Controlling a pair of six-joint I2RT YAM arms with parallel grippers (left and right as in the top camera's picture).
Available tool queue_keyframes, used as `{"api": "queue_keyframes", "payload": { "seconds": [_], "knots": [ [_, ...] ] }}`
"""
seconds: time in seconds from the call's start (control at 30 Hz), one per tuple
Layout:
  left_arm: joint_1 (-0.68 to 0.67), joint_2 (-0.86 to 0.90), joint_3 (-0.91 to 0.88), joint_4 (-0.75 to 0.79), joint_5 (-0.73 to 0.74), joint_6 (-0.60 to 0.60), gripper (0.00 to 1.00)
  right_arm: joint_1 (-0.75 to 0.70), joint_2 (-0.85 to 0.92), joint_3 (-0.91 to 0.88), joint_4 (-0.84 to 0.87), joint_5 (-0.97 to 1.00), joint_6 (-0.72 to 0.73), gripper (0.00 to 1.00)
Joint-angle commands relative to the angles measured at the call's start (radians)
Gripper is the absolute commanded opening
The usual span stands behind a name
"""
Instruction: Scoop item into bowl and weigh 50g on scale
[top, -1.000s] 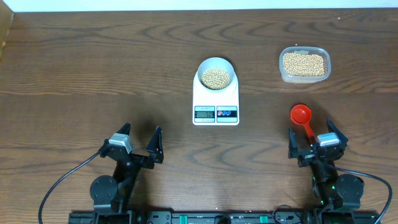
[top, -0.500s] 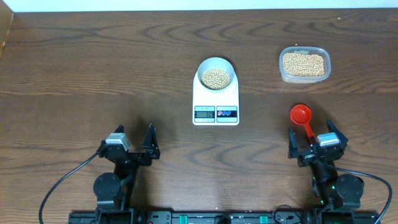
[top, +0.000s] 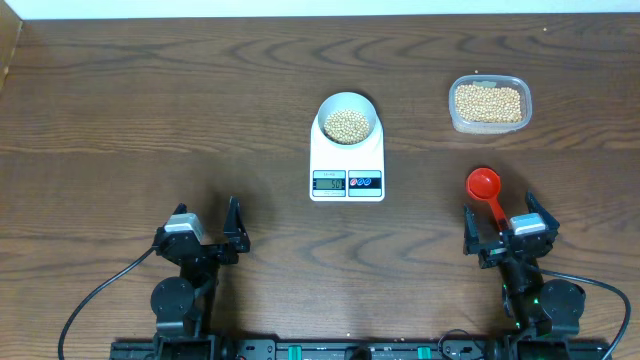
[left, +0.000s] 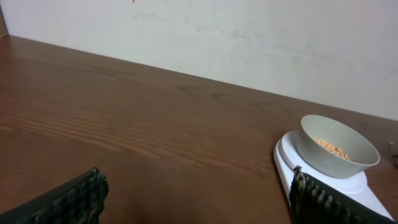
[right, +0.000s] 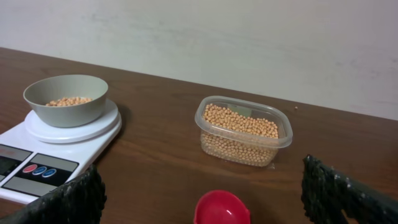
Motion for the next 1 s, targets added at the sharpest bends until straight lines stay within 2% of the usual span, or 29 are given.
{"api": "queue_keyframes", "payload": {
  "seconds": [0.0,0.13,0.97],
  "knots": [
    [-0.002,-0.010,-0.029,-0.020,-0.006,0.070,0.95,0.011,-0.004,-0.003,-0.004,0.008,-0.011,0.99],
    [-0.004,-0.010,-0.029,-0.020,-0.002,0.105,0.96,0.011,-0.004,-0.003,-0.004,0.008,-0.011,0.99],
    [-0.004,-0.010,-0.029,-0.017,-0.002,0.092,0.96,0.011,-0.004,-0.003,-0.004,0.008,-0.011,0.99]
  ]
}}
